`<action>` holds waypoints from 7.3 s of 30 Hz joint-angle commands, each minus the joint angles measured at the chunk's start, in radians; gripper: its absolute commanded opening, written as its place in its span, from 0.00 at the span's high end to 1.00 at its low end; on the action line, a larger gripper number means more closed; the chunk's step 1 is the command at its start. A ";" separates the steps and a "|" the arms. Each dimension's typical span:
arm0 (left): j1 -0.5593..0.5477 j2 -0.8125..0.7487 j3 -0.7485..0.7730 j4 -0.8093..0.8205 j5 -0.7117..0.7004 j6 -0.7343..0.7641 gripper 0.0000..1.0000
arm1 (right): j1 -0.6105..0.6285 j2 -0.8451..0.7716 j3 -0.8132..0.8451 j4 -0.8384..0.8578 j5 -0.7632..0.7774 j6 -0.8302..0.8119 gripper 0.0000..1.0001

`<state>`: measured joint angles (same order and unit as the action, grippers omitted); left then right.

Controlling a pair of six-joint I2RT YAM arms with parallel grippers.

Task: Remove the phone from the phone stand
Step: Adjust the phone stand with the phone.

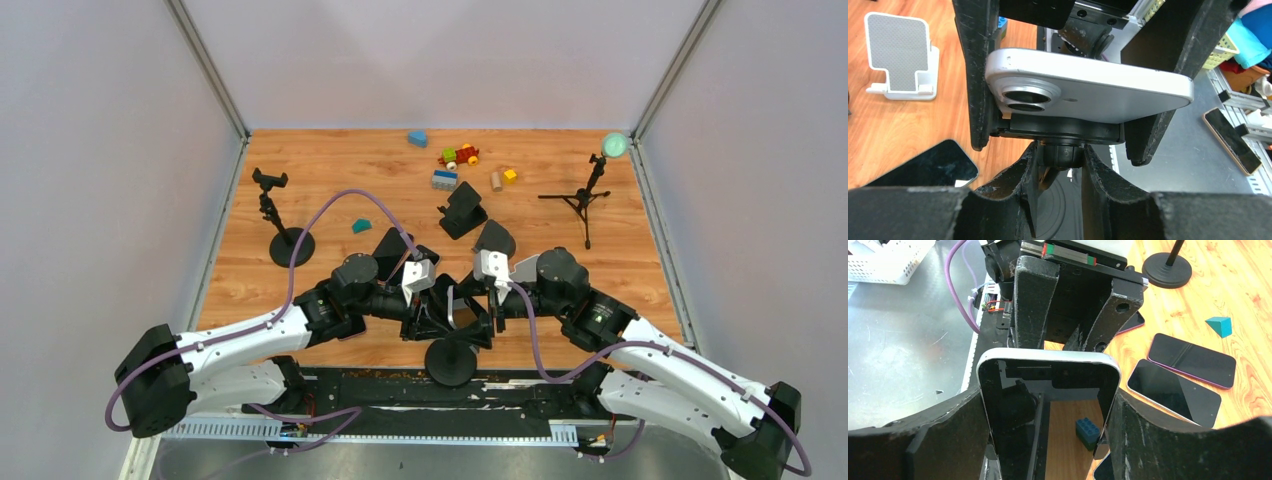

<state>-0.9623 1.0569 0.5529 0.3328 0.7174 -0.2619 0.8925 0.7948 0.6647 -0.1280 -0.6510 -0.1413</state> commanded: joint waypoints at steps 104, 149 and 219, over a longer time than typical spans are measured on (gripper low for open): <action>-0.061 0.125 0.071 0.123 -0.258 0.026 1.00 | 0.005 -0.210 -0.167 0.085 -0.081 0.067 1.00; -0.021 0.140 0.071 0.064 -0.314 0.026 1.00 | 0.232 -0.379 -0.088 -0.141 0.291 0.002 1.00; 0.014 0.111 0.050 -0.014 -0.447 -0.006 1.00 | 0.696 -0.353 -0.042 -0.237 0.909 0.060 1.00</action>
<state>-1.0401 1.1770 0.6189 0.3603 0.5743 -0.2584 1.5425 0.4641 0.5827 -0.3328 0.3740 -0.1680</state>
